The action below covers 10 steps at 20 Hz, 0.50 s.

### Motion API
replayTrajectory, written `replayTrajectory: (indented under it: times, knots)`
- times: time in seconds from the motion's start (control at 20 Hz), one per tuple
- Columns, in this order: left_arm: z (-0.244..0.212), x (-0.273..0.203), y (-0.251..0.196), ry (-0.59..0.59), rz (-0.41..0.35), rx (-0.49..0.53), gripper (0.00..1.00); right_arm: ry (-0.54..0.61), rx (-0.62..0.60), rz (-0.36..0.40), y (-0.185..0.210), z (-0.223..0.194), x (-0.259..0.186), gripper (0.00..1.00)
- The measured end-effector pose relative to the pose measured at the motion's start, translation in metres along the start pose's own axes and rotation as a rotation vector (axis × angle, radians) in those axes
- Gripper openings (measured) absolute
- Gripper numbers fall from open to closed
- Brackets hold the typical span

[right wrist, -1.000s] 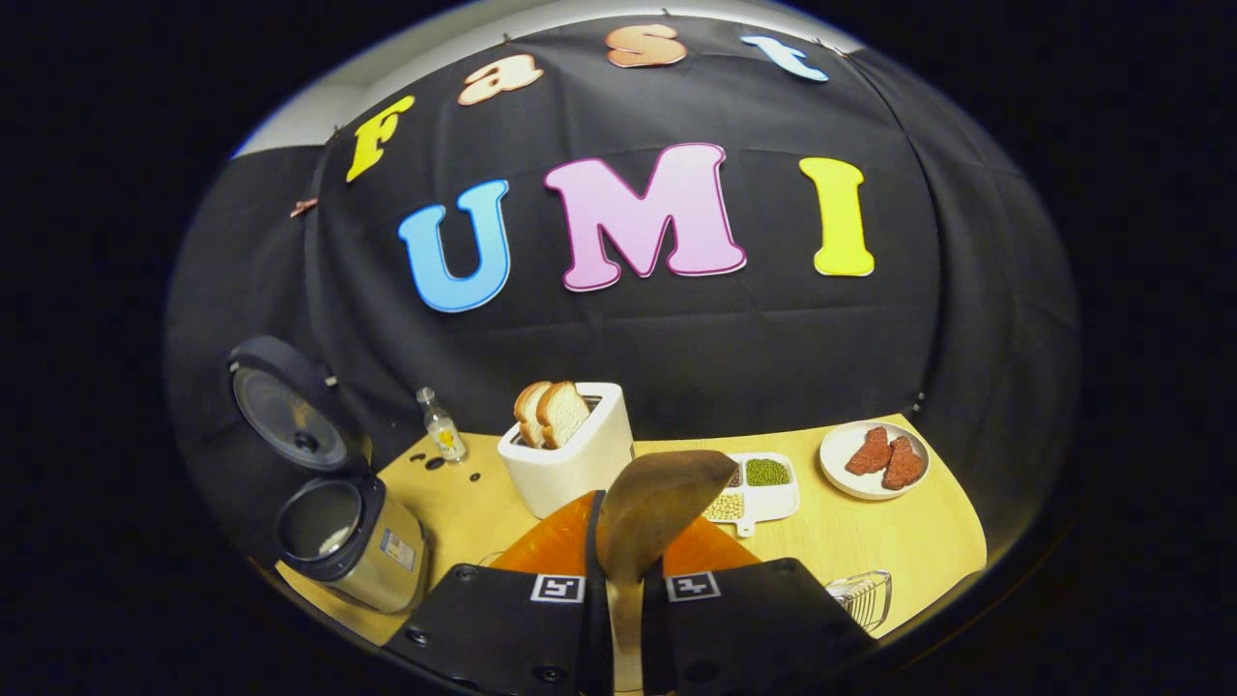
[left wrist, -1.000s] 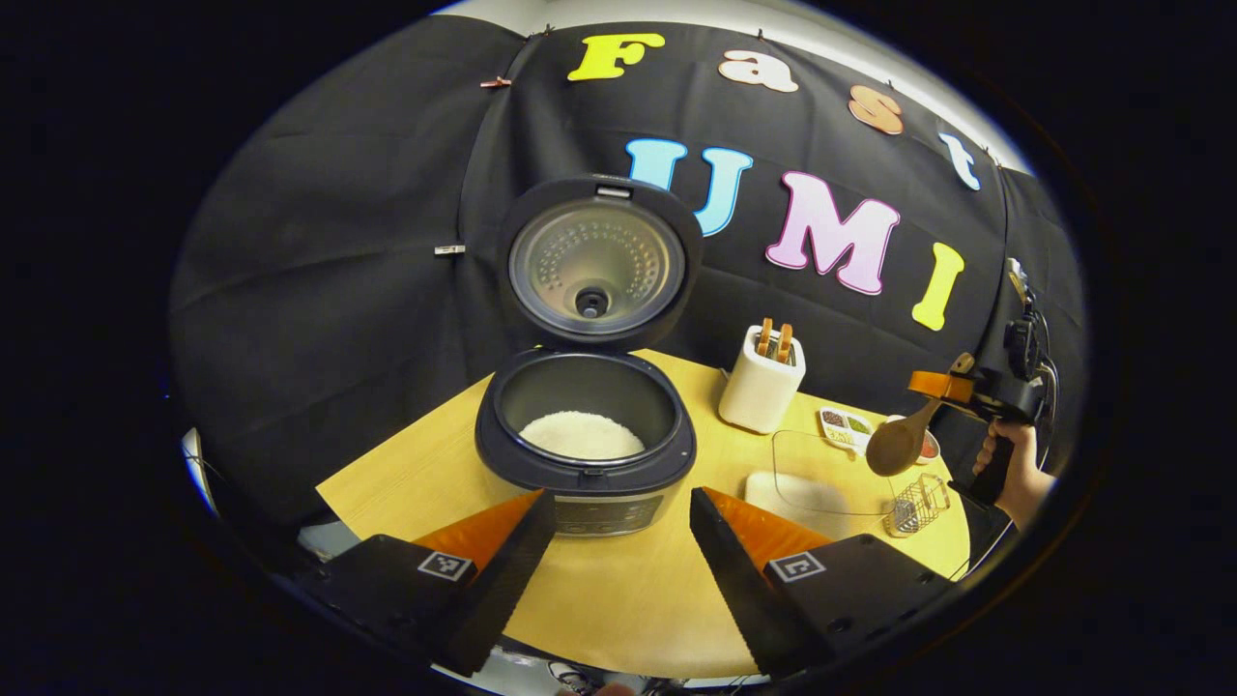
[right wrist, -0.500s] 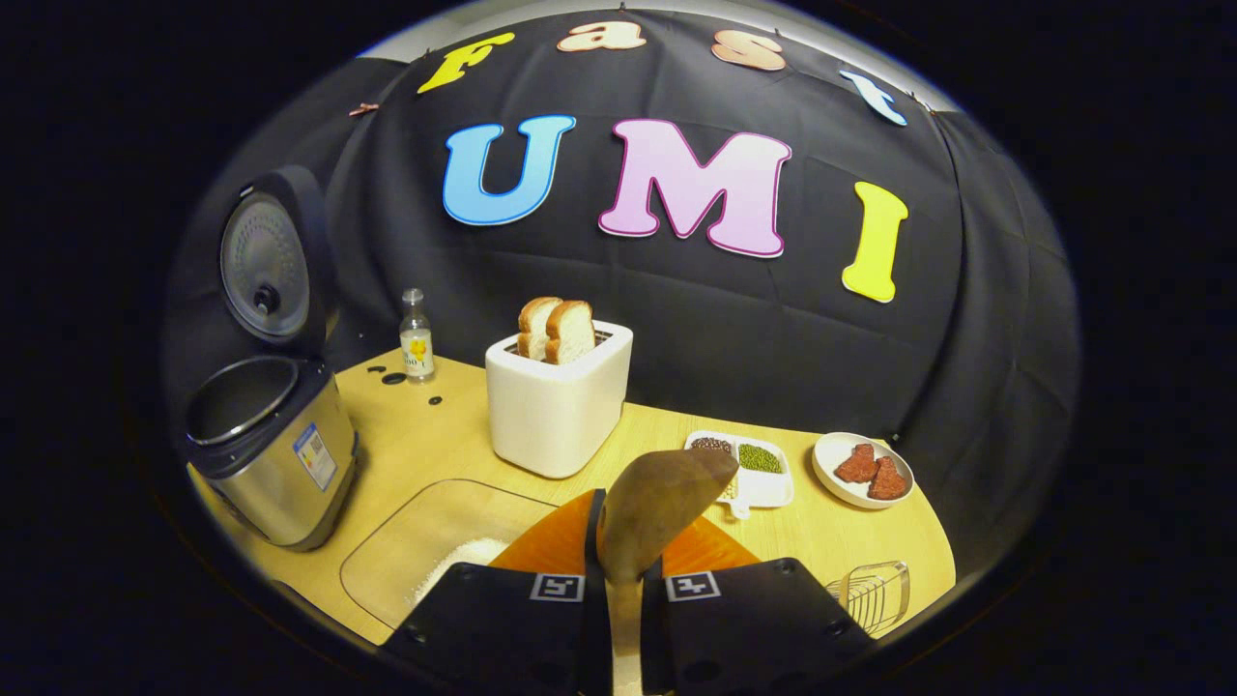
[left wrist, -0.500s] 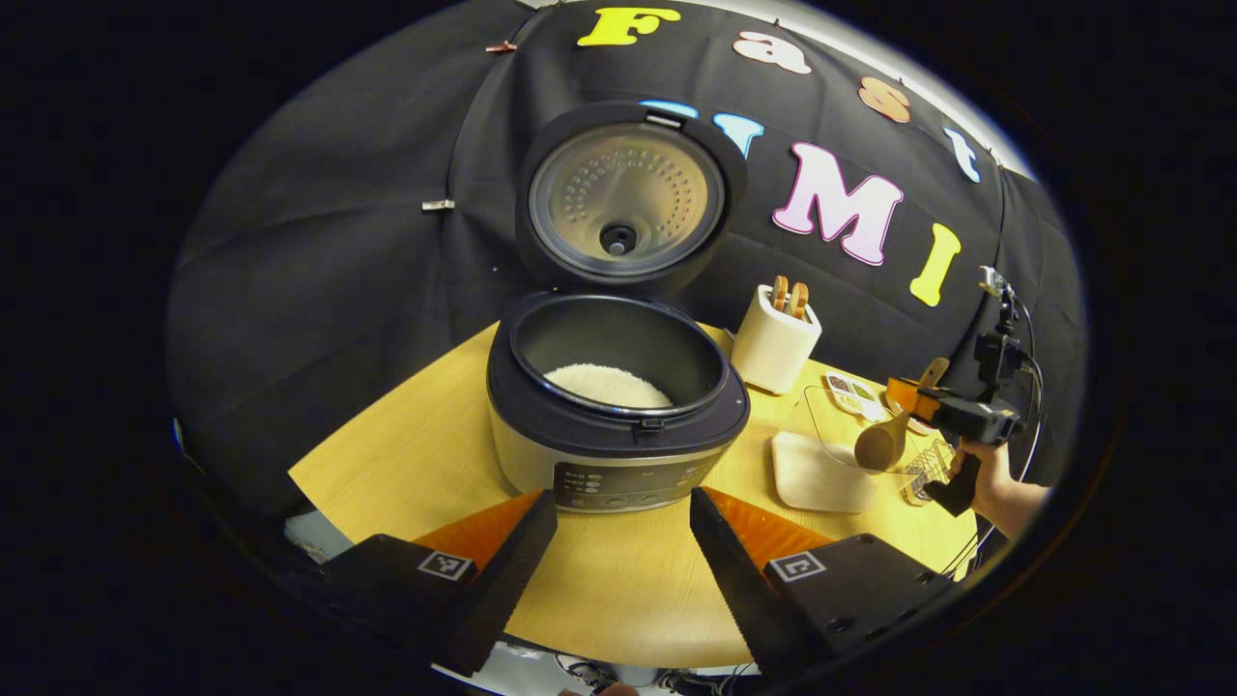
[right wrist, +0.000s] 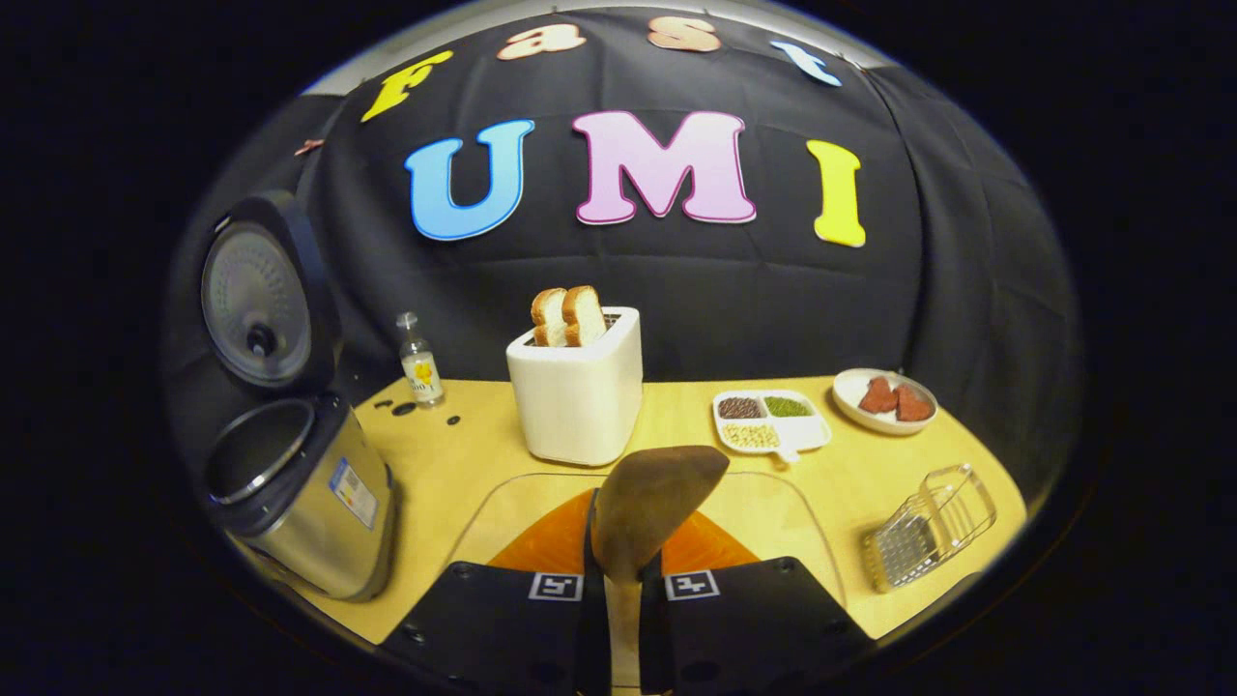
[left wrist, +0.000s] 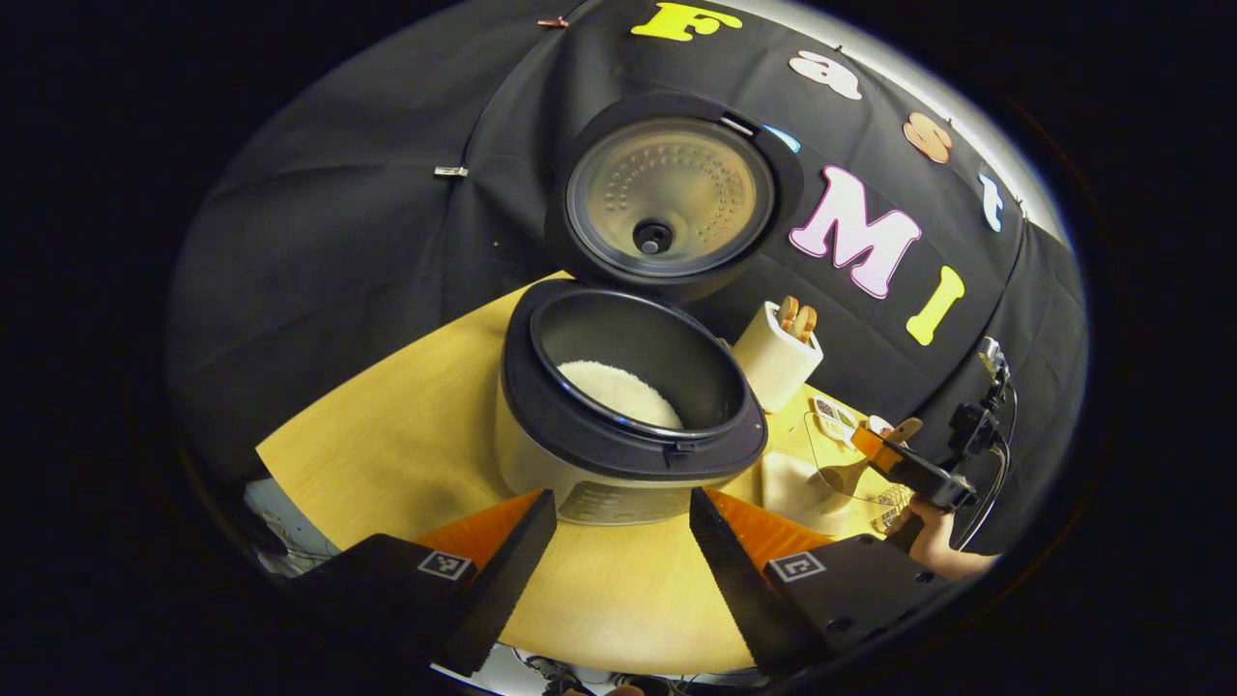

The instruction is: Close the left gripper, press the button to open the rice cooker; take a wooden spoon from the chopstick holder with the right hand, scoop a spoonful of rice and pour it into the rice cooker, then put the wooden spoon back into the chopstick holder.

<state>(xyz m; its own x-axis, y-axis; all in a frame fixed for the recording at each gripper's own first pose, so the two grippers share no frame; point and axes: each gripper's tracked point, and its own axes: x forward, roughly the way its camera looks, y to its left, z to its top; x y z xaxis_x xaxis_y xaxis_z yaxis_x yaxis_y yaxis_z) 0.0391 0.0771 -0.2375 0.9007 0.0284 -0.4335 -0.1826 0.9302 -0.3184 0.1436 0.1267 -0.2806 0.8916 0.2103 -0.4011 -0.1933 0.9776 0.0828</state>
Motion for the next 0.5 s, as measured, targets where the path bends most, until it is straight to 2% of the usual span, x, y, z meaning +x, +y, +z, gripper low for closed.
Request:
replayTrajectory:
  times: [0.2,0.5]
  knots:
    - [0.0,-0.011,0.004,0.007,-0.007,0.03,0.96,0.051,0.171,-0.011,0.015,-0.005,-0.001,0.16]
    - [0.006,-0.021,-0.008,-0.012,-0.027,0.059,0.96,0.127,0.489,-0.061,0.012,-0.013,0.0,0.16]
